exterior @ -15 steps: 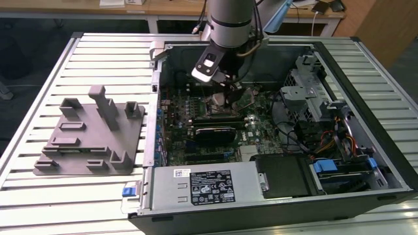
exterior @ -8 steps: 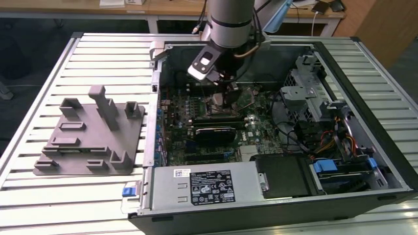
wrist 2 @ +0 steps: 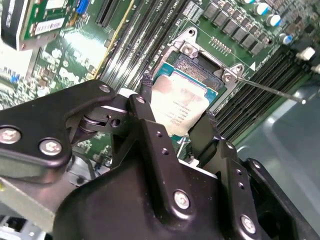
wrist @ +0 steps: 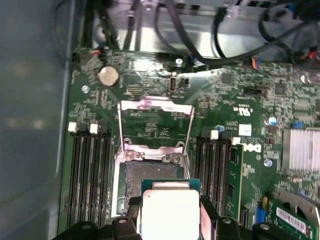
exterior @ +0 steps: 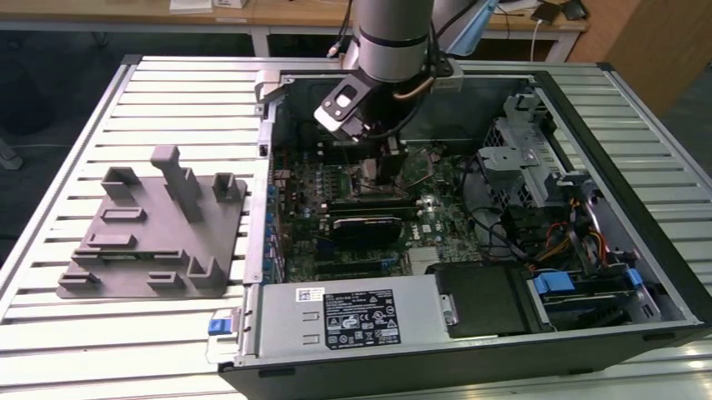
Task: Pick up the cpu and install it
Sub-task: 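Place the cpu into insertion slot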
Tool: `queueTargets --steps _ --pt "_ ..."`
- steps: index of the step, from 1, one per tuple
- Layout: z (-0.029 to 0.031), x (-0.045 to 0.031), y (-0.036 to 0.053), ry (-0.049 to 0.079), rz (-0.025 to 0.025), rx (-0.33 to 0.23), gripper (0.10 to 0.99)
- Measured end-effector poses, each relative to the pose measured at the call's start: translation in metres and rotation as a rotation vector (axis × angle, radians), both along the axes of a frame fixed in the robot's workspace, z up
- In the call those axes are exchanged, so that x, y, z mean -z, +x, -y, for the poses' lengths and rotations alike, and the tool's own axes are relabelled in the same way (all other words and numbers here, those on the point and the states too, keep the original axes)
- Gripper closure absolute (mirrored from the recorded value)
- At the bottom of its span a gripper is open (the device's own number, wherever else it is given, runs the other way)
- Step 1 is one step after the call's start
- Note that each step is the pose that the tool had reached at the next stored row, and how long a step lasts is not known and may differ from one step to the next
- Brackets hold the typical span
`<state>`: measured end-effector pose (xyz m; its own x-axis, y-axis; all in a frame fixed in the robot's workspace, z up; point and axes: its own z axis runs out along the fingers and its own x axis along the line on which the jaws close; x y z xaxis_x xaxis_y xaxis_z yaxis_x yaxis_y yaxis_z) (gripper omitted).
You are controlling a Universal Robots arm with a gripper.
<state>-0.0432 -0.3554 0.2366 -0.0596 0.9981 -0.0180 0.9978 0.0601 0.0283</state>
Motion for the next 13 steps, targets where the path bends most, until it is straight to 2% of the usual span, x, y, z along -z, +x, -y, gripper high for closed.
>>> queueTargets --steps 5,9,13 --pt "0.0000 0.0017 0.0000 0.001 0.0022 0.039 0.545" --pt "0.0000 0.0042 0.0000 0.005 0.0079 0.041 0.545" --pt "-0.0003 0.0071 0.0000 0.006 0.0087 0.041 0.545"
